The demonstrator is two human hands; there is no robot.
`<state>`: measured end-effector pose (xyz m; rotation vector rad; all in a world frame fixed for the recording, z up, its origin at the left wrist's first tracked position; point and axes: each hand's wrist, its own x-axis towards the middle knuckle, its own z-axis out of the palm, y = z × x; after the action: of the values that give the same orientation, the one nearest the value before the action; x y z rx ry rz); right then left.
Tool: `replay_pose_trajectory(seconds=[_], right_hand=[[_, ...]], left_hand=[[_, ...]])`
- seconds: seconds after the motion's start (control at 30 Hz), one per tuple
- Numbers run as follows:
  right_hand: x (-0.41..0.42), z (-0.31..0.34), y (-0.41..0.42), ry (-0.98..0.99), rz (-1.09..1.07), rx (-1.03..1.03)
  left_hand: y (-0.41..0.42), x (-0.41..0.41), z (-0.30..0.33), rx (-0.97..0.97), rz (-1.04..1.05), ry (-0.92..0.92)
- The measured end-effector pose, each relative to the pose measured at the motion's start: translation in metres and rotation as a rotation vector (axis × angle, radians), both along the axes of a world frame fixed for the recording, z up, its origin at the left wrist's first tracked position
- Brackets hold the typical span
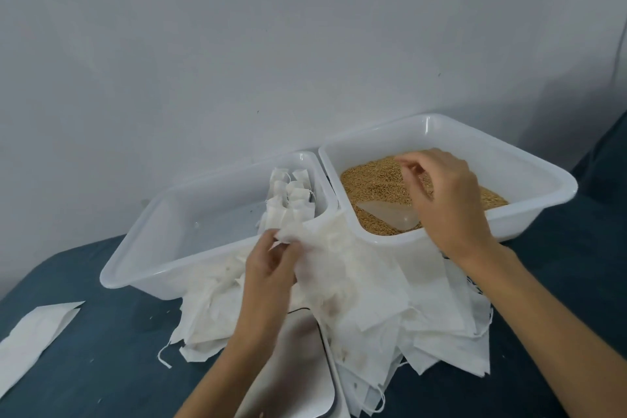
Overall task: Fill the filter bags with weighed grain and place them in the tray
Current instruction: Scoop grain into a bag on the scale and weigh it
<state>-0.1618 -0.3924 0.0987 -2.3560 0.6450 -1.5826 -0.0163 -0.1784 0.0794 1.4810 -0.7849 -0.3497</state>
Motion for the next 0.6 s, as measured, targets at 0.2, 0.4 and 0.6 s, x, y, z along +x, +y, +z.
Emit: replay_pose_trajectory(seconds=[0.2,0.4,0.6], right_hand=[[0.023,0.000,0.074,0.042,0.577,0.434],[0.042,-0.020,0.102,0.322,0.946,0.933],[0.045,-0.020,0.106,-0.033,0.855,1.118]], left_hand=[[0.017,0.009,-0.006,-0.268,-0.108,0.516],[0.028,0.015,-0.010,-0.334,-0.087,0.543],[0.031,0.011,-0.014,-0.107,0.180,0.108]])
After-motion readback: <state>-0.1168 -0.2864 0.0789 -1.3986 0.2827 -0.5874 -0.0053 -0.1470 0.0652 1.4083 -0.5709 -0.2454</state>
